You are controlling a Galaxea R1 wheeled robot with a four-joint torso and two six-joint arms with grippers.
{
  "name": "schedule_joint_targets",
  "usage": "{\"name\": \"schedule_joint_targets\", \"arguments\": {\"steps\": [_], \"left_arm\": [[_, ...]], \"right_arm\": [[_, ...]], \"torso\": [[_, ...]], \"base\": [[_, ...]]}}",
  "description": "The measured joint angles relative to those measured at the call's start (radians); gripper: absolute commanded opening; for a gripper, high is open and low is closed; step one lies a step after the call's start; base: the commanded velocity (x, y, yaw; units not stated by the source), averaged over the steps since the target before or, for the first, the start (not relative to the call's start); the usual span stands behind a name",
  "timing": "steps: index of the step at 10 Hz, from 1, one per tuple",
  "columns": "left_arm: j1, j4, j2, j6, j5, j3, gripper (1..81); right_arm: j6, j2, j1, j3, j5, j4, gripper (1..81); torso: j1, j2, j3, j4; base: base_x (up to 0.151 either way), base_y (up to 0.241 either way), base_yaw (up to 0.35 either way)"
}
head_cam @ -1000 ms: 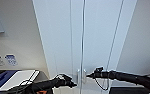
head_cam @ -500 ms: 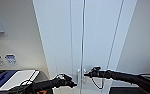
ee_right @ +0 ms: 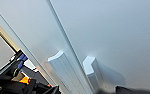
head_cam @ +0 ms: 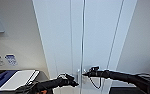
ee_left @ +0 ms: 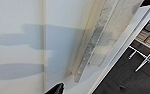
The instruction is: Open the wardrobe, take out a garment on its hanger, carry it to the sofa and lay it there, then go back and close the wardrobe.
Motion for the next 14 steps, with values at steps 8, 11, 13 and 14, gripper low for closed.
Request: {"name": "schedule_joint_targets", "arguments": {"steps": [8,11,13,14], "left_arm": [[-0.018,0.0,0.15,0.0,-0.052,-0.207,81.1],[-0.02,0.001,0.206,0.001,-0.039,-0.271,81.1],[-0.021,0.011,0.246,0.001,-0.029,-0.306,81.1],[-0.021,0.016,0.253,0.001,-0.029,-0.314,81.1]], "right_arm": [[0.002,0.02,0.0,0.001,0.008,0.0,81.1],[0.002,0.026,0.0,0.002,0.009,0.0,81.1],[0.002,0.03,0.0,0.002,0.008,0.0,81.1],[0.002,0.03,-0.002,0.002,0.014,0.0,81.1]], "torso": [[0.0,0.0,0.0,0.0],[0.0,0.0,0.0,0.0],[0.0,0.0,0.0,0.0],[0.0,0.0,0.0,0.0]], "base": [[0.0,0.0,0.0],[0.0,0.0,0.0],[0.0,0.0,0.0],[0.0,0.0,0.0]]}}
